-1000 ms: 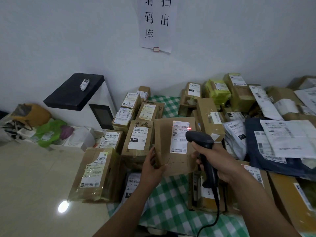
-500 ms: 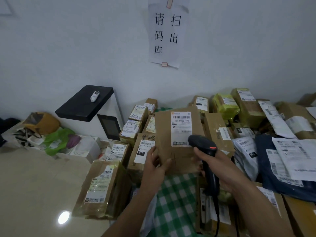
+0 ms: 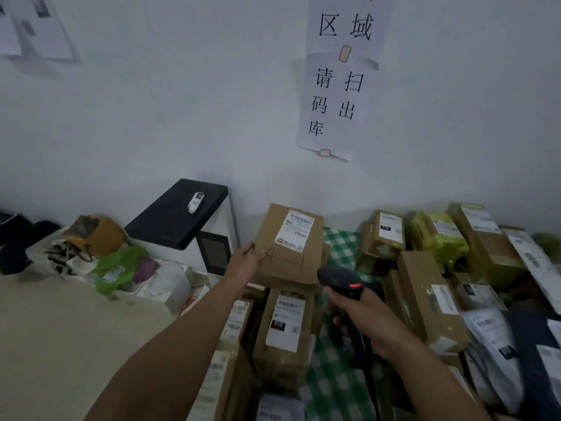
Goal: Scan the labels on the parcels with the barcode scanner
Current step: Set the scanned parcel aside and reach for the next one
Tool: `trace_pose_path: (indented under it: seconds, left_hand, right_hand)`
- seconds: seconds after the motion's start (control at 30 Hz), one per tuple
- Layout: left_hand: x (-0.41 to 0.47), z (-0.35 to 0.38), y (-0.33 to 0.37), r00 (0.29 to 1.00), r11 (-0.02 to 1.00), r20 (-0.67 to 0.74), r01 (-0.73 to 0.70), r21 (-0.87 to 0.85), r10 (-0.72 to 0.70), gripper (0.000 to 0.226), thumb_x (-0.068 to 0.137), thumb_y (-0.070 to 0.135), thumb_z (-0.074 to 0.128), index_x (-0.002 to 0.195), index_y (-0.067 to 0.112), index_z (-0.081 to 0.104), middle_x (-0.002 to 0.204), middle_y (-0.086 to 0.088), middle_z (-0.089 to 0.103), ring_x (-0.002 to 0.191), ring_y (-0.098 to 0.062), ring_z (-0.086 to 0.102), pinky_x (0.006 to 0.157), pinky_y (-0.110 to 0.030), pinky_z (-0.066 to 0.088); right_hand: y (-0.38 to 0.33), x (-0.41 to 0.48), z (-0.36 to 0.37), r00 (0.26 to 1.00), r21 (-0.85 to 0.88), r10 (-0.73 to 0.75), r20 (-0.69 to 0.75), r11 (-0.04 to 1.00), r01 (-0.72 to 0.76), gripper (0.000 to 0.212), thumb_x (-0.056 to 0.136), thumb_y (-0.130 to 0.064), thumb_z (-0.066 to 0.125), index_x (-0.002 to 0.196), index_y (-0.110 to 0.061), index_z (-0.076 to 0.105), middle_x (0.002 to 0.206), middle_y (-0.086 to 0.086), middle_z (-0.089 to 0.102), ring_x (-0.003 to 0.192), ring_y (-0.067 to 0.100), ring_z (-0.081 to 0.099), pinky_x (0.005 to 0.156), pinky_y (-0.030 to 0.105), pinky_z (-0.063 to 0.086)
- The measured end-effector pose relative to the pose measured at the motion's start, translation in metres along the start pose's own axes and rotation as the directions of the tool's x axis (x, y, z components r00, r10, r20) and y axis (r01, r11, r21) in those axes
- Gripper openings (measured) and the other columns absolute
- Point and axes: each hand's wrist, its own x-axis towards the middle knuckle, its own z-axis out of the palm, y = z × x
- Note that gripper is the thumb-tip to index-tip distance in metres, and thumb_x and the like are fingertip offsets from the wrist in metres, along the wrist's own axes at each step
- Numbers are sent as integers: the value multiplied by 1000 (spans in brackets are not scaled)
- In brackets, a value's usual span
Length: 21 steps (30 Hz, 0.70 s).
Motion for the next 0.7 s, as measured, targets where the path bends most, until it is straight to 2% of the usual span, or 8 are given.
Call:
trace_pose_path:
  seconds: [0.13,0.3,0.37,0.47,0.53,0.6,0.63,0.7]
  left_hand:
    - [46,-8,1,999,999,29,21,33,-21,49,106,28,52,154,20,42,147,-5,50,136,-29,45,116,-48,34]
    - [91,-6,-7,992,998,123,10,59,-18,45,109,32,44,153,23,42,146,0,50,136,-27,46,117,-51,36]
    - [103,-1,-16,988,993,156,-33,116,15,41,111,28,39,150,20,45,134,3,51,130,-23,47,111,-45,39]
    - [118,9,-30,986,962,135,-133,239,103,33,111,26,37,139,19,52,127,-2,59,124,-26,56,89,-33,46]
    - [123,15,-39,981,909,85,-195,368,175,27,109,27,40,129,18,56,119,-4,61,116,-29,60,83,-34,47]
    - [124,22,-44,960,818,20,-249,518,280,30,107,27,43,133,17,54,127,-5,59,124,-30,55,102,-45,47]
    - [121,27,-43,943,771,-1,-272,576,333,35,107,27,44,140,18,50,138,-7,55,134,-32,48,114,-49,38]
    - [104,36,-37,914,738,12,-335,586,406,48,105,28,47,152,19,39,157,-5,39,149,-32,29,125,-49,19]
  right_hand:
    - [-2,25,20,998,-30,48,-41,998,-49,23,96,-27,73,117,-19,70,90,-1,75,74,14,64,54,20,50]
    - [-4,42,33,991,-37,93,-93,995,-97,11,97,-25,70,106,-20,73,82,-4,78,62,4,67,55,20,50]
    - [-1,45,32,983,-36,128,-131,990,-133,14,97,-26,71,106,-16,74,80,0,77,61,9,67,58,25,52]
    - [3,45,32,973,-18,158,-168,986,-163,12,97,-27,72,105,-19,72,84,8,76,65,19,64,64,35,52]
    - [6,41,31,969,2,155,-192,988,-157,8,96,-26,72,103,-23,72,85,8,77,71,22,65,70,42,55]
    - [10,35,26,965,11,150,-217,988,-151,9,95,-26,73,104,-24,72,90,10,78,79,26,68,80,50,59]
    - [12,32,22,962,20,150,-230,989,-149,11,95,-26,73,106,-23,72,90,11,78,79,26,68,81,51,59]
    - [16,22,11,954,47,155,-256,988,-148,16,95,-27,72,110,-20,72,86,9,77,74,22,67,71,43,60]
